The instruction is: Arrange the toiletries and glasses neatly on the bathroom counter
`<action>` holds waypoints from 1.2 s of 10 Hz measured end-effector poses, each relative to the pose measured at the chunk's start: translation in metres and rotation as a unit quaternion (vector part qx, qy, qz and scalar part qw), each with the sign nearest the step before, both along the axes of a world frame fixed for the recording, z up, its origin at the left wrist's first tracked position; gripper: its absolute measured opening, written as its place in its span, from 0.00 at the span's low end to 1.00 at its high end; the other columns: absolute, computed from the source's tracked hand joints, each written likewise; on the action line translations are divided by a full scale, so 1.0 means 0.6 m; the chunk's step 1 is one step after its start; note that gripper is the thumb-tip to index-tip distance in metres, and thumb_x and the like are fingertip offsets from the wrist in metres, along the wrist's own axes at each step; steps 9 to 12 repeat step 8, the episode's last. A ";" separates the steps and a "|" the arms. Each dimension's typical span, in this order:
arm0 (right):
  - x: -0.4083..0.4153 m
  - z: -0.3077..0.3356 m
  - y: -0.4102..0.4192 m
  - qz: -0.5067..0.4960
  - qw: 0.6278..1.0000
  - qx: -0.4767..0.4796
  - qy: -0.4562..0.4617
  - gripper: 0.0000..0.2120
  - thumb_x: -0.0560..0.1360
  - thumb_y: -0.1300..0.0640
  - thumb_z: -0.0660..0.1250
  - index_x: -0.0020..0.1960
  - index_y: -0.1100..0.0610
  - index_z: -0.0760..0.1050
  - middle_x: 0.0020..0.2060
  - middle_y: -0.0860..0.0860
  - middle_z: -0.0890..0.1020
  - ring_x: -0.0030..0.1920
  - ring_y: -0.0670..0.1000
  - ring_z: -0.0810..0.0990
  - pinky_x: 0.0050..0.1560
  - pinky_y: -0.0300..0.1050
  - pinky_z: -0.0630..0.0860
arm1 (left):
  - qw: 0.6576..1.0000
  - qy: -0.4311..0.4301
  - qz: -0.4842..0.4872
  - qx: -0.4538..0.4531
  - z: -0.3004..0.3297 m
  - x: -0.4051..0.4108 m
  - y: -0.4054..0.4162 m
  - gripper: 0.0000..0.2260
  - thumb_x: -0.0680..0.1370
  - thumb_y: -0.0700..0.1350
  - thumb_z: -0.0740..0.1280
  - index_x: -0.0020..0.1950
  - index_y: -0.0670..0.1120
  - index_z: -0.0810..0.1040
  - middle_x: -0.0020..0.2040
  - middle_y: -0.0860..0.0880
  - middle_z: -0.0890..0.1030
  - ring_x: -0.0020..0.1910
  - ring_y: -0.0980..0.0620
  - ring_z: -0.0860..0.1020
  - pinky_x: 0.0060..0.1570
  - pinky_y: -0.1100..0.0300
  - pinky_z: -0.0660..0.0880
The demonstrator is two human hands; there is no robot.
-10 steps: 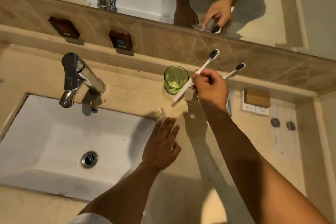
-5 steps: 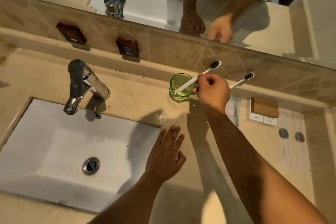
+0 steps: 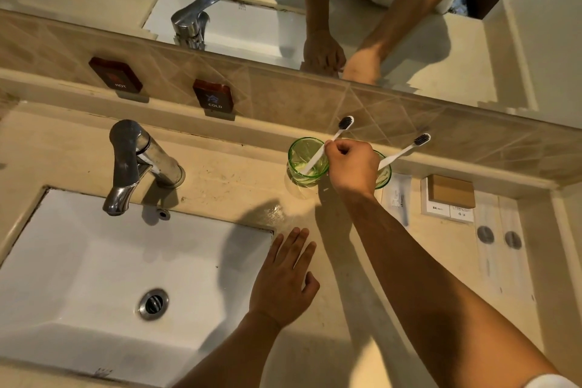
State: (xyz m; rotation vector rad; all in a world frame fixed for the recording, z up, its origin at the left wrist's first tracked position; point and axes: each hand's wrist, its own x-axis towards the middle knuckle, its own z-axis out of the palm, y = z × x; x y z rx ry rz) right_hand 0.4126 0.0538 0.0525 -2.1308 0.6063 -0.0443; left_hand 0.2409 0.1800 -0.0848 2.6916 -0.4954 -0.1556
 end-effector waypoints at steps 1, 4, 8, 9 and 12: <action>0.003 0.000 0.000 -0.023 1.000 -0.005 0.012 0.15 0.78 0.54 0.66 0.36 0.57 0.82 0.25 0.51 0.76 0.27 0.49 0.70 0.34 0.43 0.65 | 1.000 0.001 -0.001 0.010 -0.001 0.001 0.000 0.26 0.77 0.52 0.61 0.76 0.48 0.70 0.80 0.47 0.64 0.80 0.50 0.56 0.78 0.47 0.59; 0.010 0.000 -0.007 -0.055 0.997 0.022 0.039 0.12 0.77 0.55 0.67 0.44 0.59 0.87 0.33 0.55 0.84 0.36 0.56 0.80 0.41 0.42 0.71 | 1.000 0.007 -0.003 0.015 -0.003 -0.001 0.000 0.26 0.78 0.52 0.61 0.77 0.49 0.68 0.80 0.47 0.63 0.81 0.50 0.55 0.78 0.47 0.59; -0.001 -0.005 -0.011 -0.057 0.997 0.036 0.031 0.11 0.75 0.53 0.69 0.37 0.57 0.83 0.27 0.48 0.78 0.29 0.48 0.73 0.41 0.42 0.71 | 1.000 -0.004 0.002 0.001 0.002 -0.001 0.002 0.27 0.77 0.52 0.61 0.77 0.48 0.68 0.80 0.47 0.63 0.81 0.50 0.55 0.79 0.48 0.55; -0.001 -0.005 -0.011 -0.057 0.997 0.036 0.031 0.11 0.75 0.53 0.69 0.37 0.57 0.83 0.27 0.48 0.78 0.29 0.48 0.73 0.41 0.42 0.71 | 1.000 -0.004 0.002 0.001 0.002 -0.001 0.002 0.27 0.77 0.52 0.61 0.77 0.48 0.68 0.80 0.47 0.63 0.81 0.50 0.55 0.79 0.48 0.55; -0.001 -0.005 -0.011 -0.057 0.997 0.036 0.031 0.11 0.75 0.53 0.69 0.37 0.57 0.83 0.27 0.48 0.78 0.29 0.48 0.73 0.41 0.42 0.71 | 1.000 -0.004 0.002 0.001 0.002 -0.001 0.002 0.27 0.77 0.52 0.61 0.77 0.48 0.68 0.80 0.47 0.63 0.81 0.50 0.55 0.79 0.48 0.55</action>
